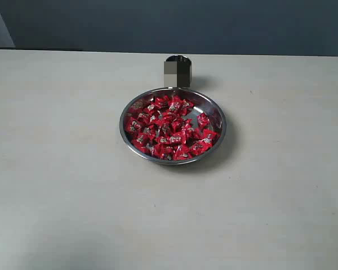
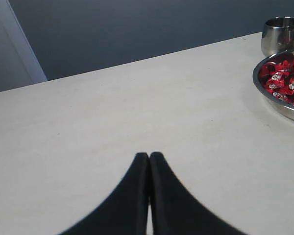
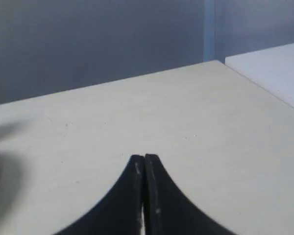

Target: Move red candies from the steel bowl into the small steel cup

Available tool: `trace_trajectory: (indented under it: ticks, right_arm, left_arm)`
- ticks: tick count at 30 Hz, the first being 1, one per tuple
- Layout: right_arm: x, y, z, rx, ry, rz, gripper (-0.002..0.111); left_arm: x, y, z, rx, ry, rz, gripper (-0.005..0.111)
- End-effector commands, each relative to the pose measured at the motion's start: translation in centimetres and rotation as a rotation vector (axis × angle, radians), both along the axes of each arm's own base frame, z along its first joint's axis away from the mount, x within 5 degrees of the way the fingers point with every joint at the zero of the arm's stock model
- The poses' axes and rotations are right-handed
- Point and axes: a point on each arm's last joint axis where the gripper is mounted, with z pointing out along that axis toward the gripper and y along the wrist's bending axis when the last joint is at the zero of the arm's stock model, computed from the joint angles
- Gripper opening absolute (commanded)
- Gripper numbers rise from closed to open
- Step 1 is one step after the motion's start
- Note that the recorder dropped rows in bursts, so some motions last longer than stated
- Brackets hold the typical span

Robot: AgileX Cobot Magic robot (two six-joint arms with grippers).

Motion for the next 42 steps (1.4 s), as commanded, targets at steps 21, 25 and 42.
trace_trajectory:
  ticks: [21,25,42]
  right_arm:
    - [-1.1,-1.2,5.6,0.144,-0.706,-0.117,-0.001]
    - [-0.5,-0.9,4.4,0.489,-0.625,-0.073,-0.001]
    - [0.7,0.1,9.3,0.285,-0.506,0.068,-0.001]
  left_arm:
    - [0.0,0.0,0.1,-0.003,-0.012,0.000,0.000]
    - [0.0,0.0,0.1,-0.003,-0.012,0.000,0.000]
    - [0.0,0.0,0.1,-0.003,-0.012,0.000,0.000]
